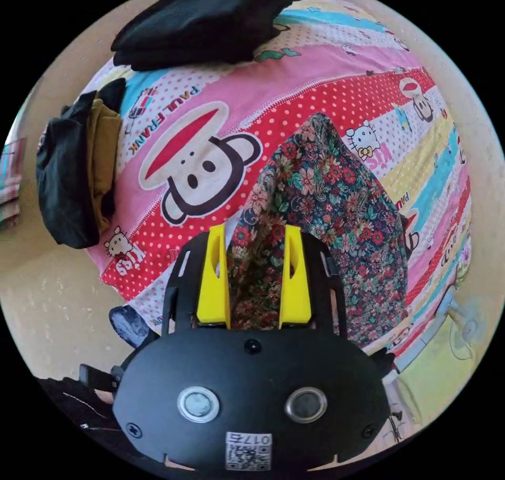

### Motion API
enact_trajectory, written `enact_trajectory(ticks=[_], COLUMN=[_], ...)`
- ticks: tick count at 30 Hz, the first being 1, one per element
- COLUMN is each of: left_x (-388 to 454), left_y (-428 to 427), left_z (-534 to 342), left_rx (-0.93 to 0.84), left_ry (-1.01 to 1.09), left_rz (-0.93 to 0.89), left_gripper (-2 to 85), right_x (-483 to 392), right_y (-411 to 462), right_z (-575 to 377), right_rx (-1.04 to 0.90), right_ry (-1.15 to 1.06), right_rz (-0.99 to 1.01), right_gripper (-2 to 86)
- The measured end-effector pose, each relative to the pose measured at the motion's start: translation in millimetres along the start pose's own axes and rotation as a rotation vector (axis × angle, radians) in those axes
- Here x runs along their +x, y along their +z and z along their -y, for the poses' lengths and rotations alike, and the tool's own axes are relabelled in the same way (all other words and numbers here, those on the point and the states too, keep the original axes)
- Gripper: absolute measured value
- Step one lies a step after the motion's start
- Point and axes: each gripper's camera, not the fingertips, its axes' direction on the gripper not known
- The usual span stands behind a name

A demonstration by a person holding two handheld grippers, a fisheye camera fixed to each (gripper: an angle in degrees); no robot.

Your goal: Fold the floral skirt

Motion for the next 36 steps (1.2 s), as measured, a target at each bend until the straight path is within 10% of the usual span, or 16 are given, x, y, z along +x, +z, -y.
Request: enact_trajectory(ticks=[5,12,19,36], left_x=[-28,-27,-45,-50], left_y=[-22,-30,-35,-47], left_z=[9,38,49,109], left_rx=[0.013,0.057,0.072,0.017], left_ry=[-0.047,-0.111,-0.175,-0.116], left_rz=[0.011,-0.071,-0.094,-0.015], left_gripper=[6.1,6.1,6.0,5.8], right_x=[99,148,242,250], right_y=[-21,26,210,390], right_z=[-97,-282,-685,-817], right_rx=[0.143,0.060,0.848,1.034], right_ry=[0.068,0.043,1.346,1.441], right_rz=[0.568,0.430,1.276,1.125], right_gripper=[17.7,18.8,17.6,15.3])
